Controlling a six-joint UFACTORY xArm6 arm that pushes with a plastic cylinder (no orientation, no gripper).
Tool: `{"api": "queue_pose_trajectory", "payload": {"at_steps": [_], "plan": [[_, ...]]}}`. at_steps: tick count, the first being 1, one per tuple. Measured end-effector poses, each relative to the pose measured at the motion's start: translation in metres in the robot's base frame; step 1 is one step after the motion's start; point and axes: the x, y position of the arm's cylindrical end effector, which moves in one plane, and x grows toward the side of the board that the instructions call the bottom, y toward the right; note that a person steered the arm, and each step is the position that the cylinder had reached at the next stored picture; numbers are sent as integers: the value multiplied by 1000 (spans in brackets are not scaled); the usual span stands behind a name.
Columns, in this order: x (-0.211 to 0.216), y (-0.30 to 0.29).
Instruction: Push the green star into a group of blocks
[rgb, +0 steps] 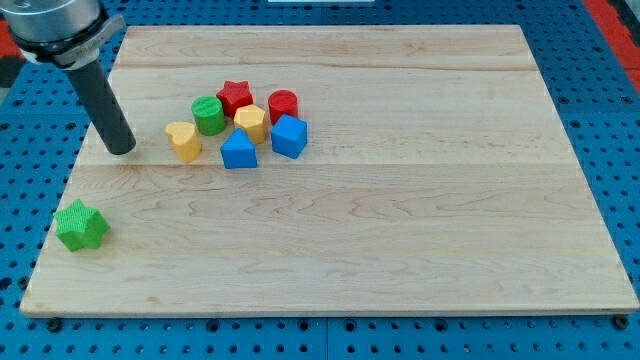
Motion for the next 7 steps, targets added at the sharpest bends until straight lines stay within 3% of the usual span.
{"api": "queue_pose_trajectory", "payload": {"at_steps": [1, 2, 4, 5, 6, 7], "plan": [[7, 70], [46, 104], [148, 79], [158, 33], [106, 5], [104, 5]]}}
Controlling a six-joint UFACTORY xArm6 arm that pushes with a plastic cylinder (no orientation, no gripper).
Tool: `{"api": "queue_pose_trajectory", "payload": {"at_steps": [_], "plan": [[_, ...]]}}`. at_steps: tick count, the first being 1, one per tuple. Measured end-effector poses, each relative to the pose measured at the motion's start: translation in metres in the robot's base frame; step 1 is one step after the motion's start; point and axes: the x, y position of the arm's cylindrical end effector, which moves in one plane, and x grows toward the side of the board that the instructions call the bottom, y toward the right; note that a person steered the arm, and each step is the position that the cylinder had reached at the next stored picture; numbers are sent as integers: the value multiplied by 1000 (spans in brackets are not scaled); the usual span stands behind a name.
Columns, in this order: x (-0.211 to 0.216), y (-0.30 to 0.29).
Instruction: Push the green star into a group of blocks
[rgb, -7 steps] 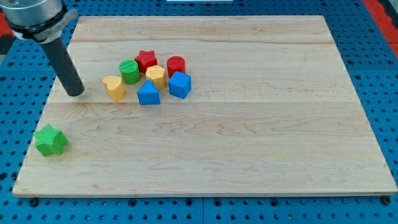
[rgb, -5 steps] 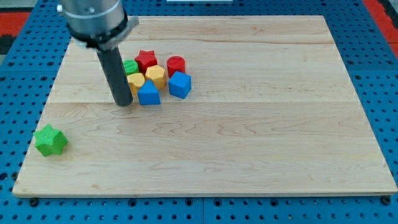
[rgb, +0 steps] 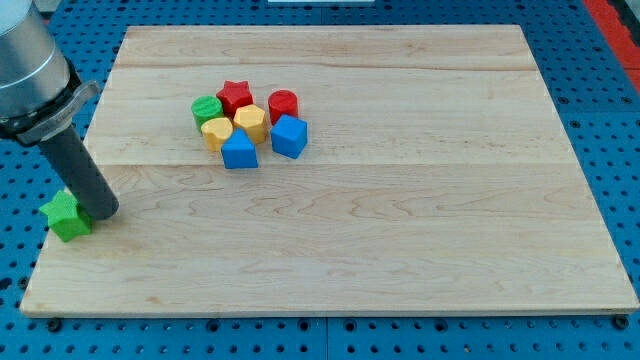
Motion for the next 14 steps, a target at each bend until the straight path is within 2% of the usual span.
{"api": "queue_pose_trajectory", "payload": {"at_steps": [1, 2, 4, 5, 7, 9, 11, 12, 13, 14], "plan": [[53, -2], [54, -69], [4, -69], [-9, -30], [-10, 150], [10, 195], [-78, 170], [-64, 161], [-30, 207], [-31, 268]]}}
